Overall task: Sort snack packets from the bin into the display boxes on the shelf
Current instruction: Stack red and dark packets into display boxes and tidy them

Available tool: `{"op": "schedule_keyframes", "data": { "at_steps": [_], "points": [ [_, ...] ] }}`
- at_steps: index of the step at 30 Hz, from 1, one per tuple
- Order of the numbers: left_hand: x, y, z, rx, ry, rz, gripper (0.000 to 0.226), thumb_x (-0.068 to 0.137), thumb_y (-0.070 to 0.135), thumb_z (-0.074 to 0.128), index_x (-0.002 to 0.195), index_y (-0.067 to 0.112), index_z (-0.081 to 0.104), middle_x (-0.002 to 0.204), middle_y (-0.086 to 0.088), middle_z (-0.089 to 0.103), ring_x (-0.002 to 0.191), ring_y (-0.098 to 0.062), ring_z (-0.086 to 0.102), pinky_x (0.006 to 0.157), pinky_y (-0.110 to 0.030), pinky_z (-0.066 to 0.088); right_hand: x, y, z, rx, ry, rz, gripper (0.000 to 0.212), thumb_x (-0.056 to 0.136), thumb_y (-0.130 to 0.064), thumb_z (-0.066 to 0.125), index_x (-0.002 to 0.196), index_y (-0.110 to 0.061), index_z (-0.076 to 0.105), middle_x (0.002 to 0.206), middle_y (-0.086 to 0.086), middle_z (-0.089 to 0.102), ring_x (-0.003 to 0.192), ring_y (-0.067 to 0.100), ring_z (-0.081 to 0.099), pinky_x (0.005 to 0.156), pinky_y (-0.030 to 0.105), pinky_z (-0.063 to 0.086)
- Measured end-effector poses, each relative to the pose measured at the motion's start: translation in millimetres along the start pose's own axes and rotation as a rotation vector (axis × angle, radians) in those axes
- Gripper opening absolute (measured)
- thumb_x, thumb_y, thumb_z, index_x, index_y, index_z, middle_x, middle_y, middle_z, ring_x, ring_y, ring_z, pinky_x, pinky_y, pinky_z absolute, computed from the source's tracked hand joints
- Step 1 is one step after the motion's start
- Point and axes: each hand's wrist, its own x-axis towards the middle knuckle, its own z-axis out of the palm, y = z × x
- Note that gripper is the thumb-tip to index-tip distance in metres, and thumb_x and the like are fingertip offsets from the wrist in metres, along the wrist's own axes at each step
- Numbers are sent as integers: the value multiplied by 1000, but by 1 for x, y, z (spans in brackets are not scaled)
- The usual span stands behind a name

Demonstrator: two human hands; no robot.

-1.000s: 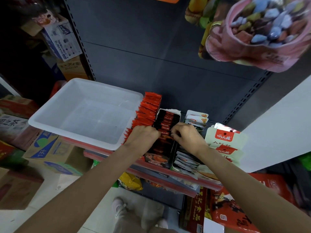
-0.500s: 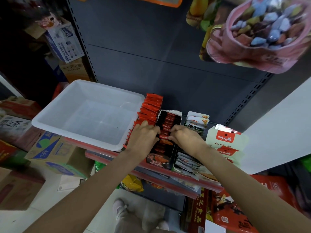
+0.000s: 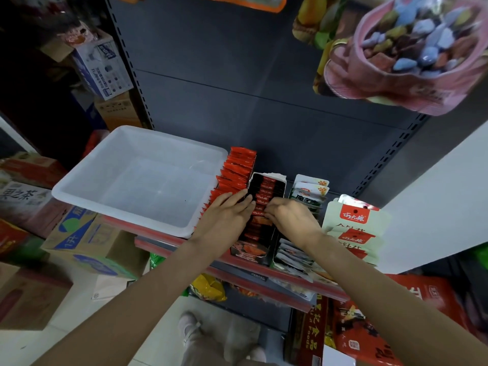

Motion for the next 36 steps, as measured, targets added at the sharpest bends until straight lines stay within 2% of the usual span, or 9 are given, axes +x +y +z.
{"op": "schedule_keyframes", "data": {
  "at_steps": [2,5,8,11,16,20,22,26,36],
  "points": [
    [0,1,2,-46,73,-5,39,90,28,57,126,13,60,132,-2,58,129,-17,48,105,-33,37,-3,0,2,-15,33,18,16,92,-13,56,99,-11,70,102,2,64,89,22,64,77,36,55],
    [-2,8,5,-88,-32,-43,54,101,38,16,146,13,32,153,0,28,144,-13,20,116,-31,13,-3,-7,-1,-31,-17,73,22,96,-15,49,114,-16,61,106,3,62,93,24,64,77,35,53],
    [1,4,-1,-138,-11,-65,56,101,42,18,149,14,21,157,0,18,146,-12,9,116,-29,3,0,-12,-12,94,28,90,40,94,-18,54,132,-19,44,119,5,58,107,24,59,83,34,51],
    [7,-2,-4,-165,-10,-113,61,101,43,23,151,14,5,159,0,2,146,-12,-4,116,-29,-5,-4,-9,-18,84,127,85,67,93,-26,56,149,-12,21,153,7,27,141,19,26,115,27,20],
    [16,-1,5,-83,-145,-90,59,101,39,15,150,14,-5,159,-2,-10,145,-13,-15,117,-33,-10,-1,-11,-9,-228,-231,98,59,103,-36,13,148,-7,-12,157,8,-16,145,16,-14,114,31,-13],
    [10,-7,3,-197,-90,-59,56,102,37,22,151,14,7,159,1,2,146,-12,-7,118,-30,-6,1,-7,-20,-143,-226,94,57,103,-38,18,151,-11,0,159,5,-5,146,14,-3,116,31,-9],
    [3,-12,-1,-317,40,-43,47,101,31,34,144,13,34,151,0,33,142,-15,22,118,-31,13,-6,-7,-22,0,-61,92,51,102,-32,30,149,-13,24,157,3,19,143,18,19,118,30,5],
    [-15,-14,1,-282,153,129,38,94,35,37,107,17,68,107,5,64,101,-12,54,88,-33,47,-17,-11,-19,119,21,35,31,95,-25,53,124,-16,57,130,-2,47,119,17,43,102,29,38],
    [-27,10,14,181,-37,83,55,100,30,12,148,4,17,156,-13,17,146,-28,6,119,-43,2,-18,-20,-15,114,-4,69,31,94,-17,53,125,-12,54,132,-1,39,120,16,45,97,28,44]
  ]
}}
